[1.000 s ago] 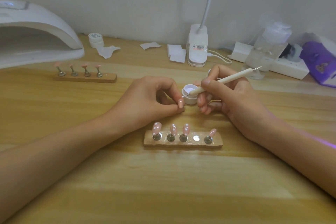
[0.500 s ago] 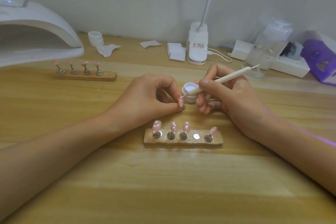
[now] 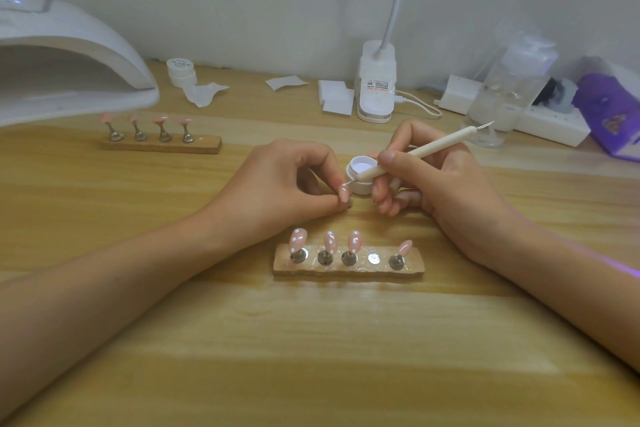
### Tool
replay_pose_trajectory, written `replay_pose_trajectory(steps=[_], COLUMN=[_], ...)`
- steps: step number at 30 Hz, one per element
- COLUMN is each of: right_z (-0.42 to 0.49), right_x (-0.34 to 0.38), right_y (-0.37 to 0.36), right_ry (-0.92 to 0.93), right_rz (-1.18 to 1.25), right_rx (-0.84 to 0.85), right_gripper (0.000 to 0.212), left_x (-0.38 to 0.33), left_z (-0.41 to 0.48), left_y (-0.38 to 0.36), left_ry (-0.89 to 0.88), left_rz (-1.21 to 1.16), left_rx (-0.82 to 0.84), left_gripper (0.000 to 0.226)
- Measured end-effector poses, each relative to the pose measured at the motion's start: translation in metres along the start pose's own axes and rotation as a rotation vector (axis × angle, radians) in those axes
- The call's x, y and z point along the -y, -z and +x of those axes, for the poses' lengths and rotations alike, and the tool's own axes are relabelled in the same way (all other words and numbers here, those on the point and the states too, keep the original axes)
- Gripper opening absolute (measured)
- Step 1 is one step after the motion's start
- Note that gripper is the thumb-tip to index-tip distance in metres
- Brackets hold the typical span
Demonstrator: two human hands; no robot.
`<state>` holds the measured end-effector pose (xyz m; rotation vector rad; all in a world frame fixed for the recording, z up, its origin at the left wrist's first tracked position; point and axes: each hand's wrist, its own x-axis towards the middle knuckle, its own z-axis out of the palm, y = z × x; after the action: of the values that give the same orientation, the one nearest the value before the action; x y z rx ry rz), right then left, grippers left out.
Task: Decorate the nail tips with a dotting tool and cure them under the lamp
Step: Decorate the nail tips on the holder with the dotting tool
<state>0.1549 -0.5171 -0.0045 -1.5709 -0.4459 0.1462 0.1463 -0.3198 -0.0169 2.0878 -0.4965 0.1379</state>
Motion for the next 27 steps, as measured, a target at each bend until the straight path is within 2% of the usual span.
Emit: replay_pose_trajectory(steps=[21,27], right_z=[-0.0008,-0.0006], right_x=[0.0005,-0.0001], right_y=[0.0000,0.0000], right_ry=[0.072,0.040], right_rz=[0.060,0.034], right_rx=[-0.005,0.006], right_gripper=[0.017,0.016], left_x=[0.0013,0.0001], left_z=[0.0009,0.0003], left_y=[-0.0003,-0.0003], left_ry=[-0.004,-0.002], left_rz=[-0.001,0.008], left_rx=[-0.002,-0.009], left_gripper=[0.027,0.021])
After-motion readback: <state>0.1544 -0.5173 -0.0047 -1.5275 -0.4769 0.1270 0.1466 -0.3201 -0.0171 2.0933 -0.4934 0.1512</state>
